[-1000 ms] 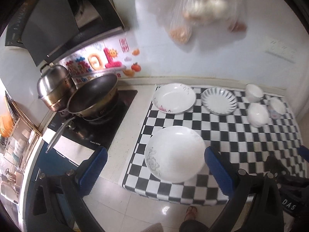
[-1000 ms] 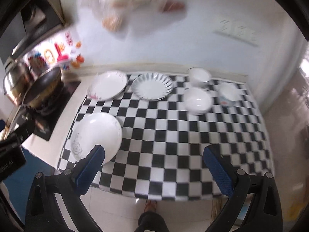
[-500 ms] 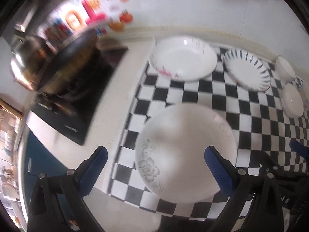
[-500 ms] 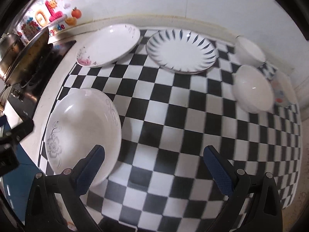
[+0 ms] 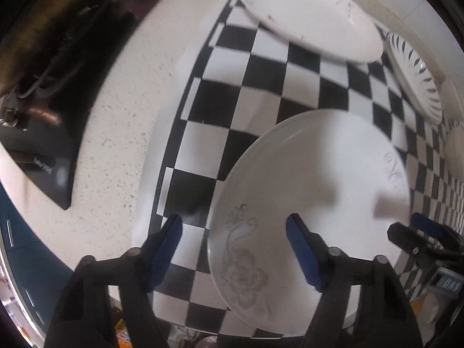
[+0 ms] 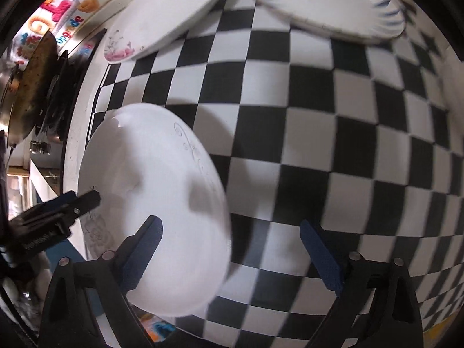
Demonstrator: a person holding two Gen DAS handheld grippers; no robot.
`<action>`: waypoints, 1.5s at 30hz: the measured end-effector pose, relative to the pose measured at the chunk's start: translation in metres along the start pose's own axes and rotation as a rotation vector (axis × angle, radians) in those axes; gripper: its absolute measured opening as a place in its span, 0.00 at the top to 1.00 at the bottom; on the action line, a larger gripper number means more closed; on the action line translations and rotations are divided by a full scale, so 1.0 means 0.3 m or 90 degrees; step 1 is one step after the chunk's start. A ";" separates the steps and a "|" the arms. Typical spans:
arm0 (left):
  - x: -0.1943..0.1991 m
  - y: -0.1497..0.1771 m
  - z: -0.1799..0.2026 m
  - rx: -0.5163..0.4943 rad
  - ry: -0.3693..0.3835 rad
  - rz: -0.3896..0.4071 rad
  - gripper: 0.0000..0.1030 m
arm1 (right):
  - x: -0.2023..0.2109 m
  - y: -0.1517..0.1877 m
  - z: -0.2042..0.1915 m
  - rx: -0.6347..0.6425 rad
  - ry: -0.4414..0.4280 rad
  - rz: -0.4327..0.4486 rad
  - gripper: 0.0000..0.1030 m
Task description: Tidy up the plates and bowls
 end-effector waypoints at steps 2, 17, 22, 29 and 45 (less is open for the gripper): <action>-0.021 -0.004 -0.005 -0.009 0.016 -0.016 0.44 | -0.026 -0.004 -0.005 -0.007 -0.004 -0.018 0.07; 0.009 -0.031 0.041 -0.047 0.066 -0.017 0.66 | -0.016 -0.002 -0.048 0.004 0.005 -0.006 0.74; 0.038 -0.015 0.102 -0.050 0.062 -0.012 0.66 | 0.001 0.003 0.003 -0.013 -0.018 0.000 0.74; 0.124 0.010 0.261 -0.075 0.051 -0.006 0.66 | 0.107 0.019 0.104 -0.010 -0.017 0.024 0.74; 0.074 0.082 0.745 -0.192 0.025 -0.053 0.66 | 0.167 0.118 0.490 -0.102 -0.003 0.013 0.74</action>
Point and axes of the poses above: each gripper's, at about its wrist camera, not at the fingertips, and x roughly against the way its jaws point, z to its right, y to its underside, the point moved 5 cm from there along -x, roughly the way its jaws point, and after that the axes turned 4 degrees about -z, right-handed, at the moved point
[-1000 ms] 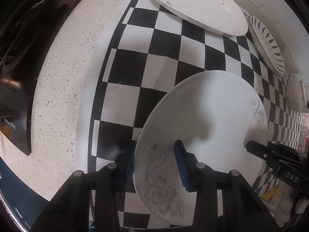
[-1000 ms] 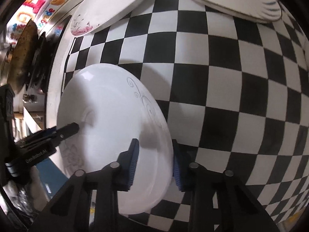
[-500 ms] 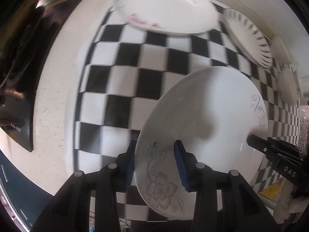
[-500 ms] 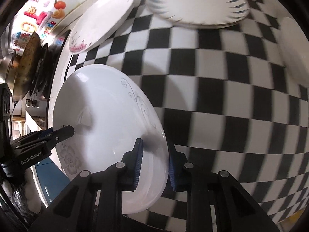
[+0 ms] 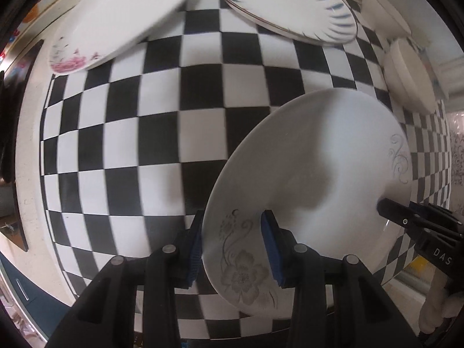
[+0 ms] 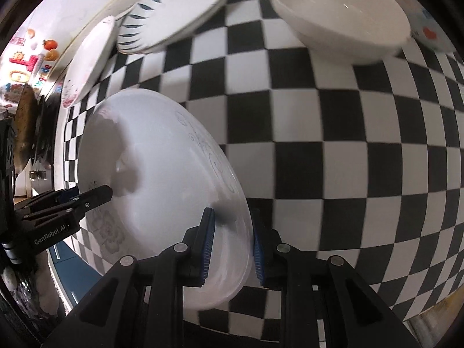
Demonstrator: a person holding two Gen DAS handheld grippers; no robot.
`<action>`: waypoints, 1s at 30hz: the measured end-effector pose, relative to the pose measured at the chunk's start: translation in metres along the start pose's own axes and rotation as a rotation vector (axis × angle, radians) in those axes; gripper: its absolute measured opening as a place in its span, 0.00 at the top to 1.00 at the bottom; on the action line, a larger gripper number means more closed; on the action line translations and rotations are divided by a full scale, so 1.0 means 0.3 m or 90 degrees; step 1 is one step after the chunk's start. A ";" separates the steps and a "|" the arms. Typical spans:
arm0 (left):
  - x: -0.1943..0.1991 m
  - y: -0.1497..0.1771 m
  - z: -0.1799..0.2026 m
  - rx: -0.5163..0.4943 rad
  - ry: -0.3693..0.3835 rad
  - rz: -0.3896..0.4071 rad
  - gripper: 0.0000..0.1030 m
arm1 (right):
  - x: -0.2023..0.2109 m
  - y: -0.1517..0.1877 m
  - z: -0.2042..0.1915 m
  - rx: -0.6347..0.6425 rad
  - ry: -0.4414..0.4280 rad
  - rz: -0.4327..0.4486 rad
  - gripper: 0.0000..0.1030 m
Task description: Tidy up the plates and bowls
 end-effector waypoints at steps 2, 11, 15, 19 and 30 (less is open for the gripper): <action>-0.014 0.004 0.026 0.003 -0.006 -0.014 0.65 | -0.016 0.004 0.029 -0.001 0.000 -0.011 0.74; -0.030 0.037 0.043 0.046 -0.021 -0.021 0.65 | -0.057 0.006 -0.018 0.034 -0.012 -0.026 0.74; -0.014 0.057 0.014 0.063 -0.019 -0.020 0.65 | -0.047 -0.004 -0.011 0.049 -0.014 -0.035 0.74; -0.006 0.070 -0.033 0.064 -0.029 -0.014 0.65 | -0.041 -0.006 0.005 0.048 -0.021 -0.050 0.74; 0.350 0.006 -0.271 0.120 -0.104 0.176 0.57 | 0.240 -0.135 -0.068 0.047 -0.017 0.064 0.38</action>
Point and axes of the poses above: each gripper's, at about its wrist camera, not at the fingertips, and x roughly against the way its jaws point, z to its right, y to its underside, the point moved 5 cm from there along -x, roughly the way its jaws point, and after that the axes turned 4 degrees about -z, right-handed, at the moved point
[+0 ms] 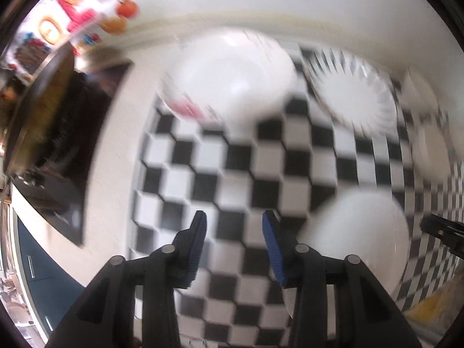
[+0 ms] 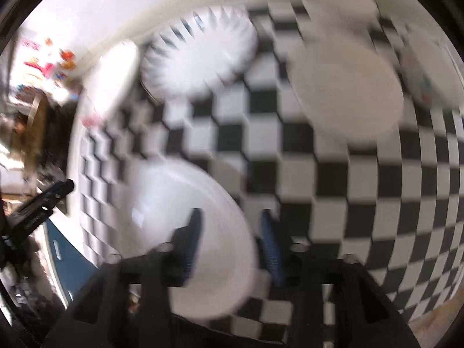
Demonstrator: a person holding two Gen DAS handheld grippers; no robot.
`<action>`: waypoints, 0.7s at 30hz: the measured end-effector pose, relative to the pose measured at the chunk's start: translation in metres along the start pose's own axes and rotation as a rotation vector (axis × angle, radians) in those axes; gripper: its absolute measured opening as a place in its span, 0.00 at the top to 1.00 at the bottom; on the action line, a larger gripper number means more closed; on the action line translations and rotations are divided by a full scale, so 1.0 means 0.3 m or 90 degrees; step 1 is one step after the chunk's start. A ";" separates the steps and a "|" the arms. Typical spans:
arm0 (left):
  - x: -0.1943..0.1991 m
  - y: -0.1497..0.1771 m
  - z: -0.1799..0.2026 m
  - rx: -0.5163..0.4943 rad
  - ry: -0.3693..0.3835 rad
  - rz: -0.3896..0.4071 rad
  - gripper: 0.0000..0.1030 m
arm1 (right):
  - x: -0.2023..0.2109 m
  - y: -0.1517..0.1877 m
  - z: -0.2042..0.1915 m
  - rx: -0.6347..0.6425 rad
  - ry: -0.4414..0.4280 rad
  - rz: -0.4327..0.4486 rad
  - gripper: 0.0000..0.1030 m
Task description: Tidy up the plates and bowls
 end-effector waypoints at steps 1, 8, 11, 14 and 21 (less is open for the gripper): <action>0.010 -0.034 -0.031 0.009 0.005 0.015 0.54 | 0.033 -0.049 -0.052 0.009 -0.028 0.029 0.32; -0.094 -0.274 -0.294 0.128 0.087 0.015 0.52 | -0.008 -0.379 -0.398 0.128 -0.061 0.084 0.23; -0.193 -0.357 -0.378 0.182 0.137 -0.025 0.52 | -0.097 -0.530 -0.506 0.173 -0.033 0.071 0.23; -0.296 -0.406 -0.419 0.211 0.163 -0.059 0.52 | -0.211 -0.662 -0.561 0.196 -0.002 0.038 0.23; -0.423 -0.465 -0.423 0.190 0.179 -0.105 0.53 | -0.403 -0.821 -0.615 0.222 0.024 -0.024 0.25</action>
Point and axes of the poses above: each gripper's, at about its wrist camera, not at the fingertips, and x roughly against the way its jaws point, z to its right, y to its underside, the point moved 5 cm from there along -x, roughly the way its jaws point, and after that the axes turned 4 degrees about -z, right-handed, at the moved point
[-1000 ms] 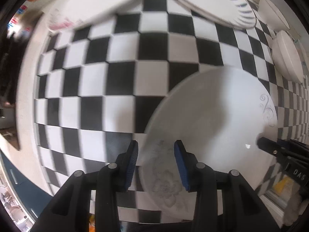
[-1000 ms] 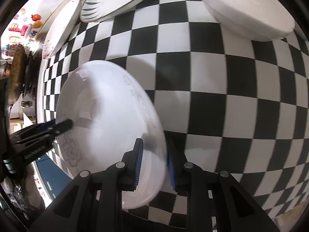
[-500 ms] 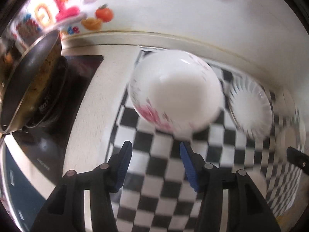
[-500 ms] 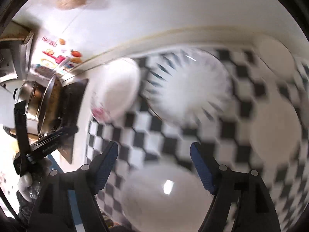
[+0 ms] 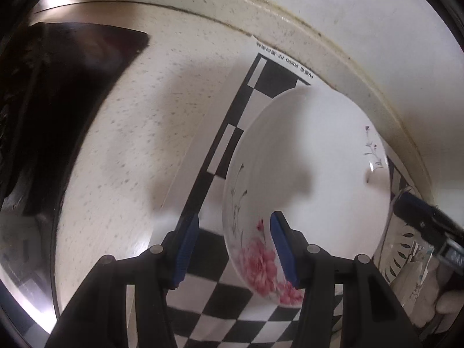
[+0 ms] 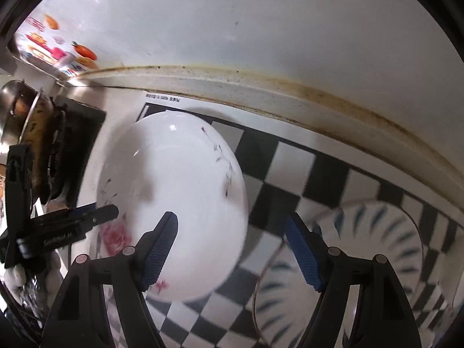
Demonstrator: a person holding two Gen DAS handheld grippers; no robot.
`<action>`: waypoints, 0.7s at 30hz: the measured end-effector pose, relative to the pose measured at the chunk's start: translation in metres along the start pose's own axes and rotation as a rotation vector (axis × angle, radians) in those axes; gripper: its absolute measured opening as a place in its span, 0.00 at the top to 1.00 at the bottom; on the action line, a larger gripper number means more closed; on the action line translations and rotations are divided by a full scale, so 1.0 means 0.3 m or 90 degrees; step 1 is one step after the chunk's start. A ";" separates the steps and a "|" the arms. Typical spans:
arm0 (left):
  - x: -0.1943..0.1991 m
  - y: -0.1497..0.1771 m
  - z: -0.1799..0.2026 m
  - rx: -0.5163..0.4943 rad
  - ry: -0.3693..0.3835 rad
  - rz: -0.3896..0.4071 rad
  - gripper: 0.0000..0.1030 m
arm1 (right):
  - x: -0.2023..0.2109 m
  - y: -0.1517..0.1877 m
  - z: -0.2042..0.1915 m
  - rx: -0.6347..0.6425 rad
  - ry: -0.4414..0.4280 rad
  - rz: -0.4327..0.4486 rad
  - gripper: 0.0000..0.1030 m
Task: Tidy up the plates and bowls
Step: 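Grip the rim of the pink-flower white plate with the left tool and lift it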
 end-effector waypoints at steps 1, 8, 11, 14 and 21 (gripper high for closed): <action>-0.003 0.001 0.003 -0.004 -0.001 -0.001 0.54 | -0.019 -0.017 -0.001 0.004 0.000 -0.002 0.26; -0.029 -0.002 0.041 -0.033 -0.004 -0.001 0.69 | -0.151 -0.078 0.003 -0.001 -0.011 -0.043 0.61; -0.028 -0.006 0.053 -0.043 -0.010 0.008 0.69 | -0.160 -0.092 0.010 -0.002 -0.014 -0.045 0.74; -0.029 -0.008 0.060 -0.034 -0.005 0.005 0.69 | -0.158 -0.090 0.008 -0.002 -0.016 -0.040 0.75; -0.018 0.000 0.069 -0.033 -0.014 0.007 0.69 | -0.122 -0.056 0.005 -0.010 -0.033 -0.033 0.81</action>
Point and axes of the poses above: each gripper's, at about its wrist camera, not at the fingertips, and x roughly against the way its jaws point, z to its right, y to its underside, the point moved 5 cm from there along -x, roughly the way its jaws point, and after that the axes turned 4 degrees about -z, right-handed, at the moved point
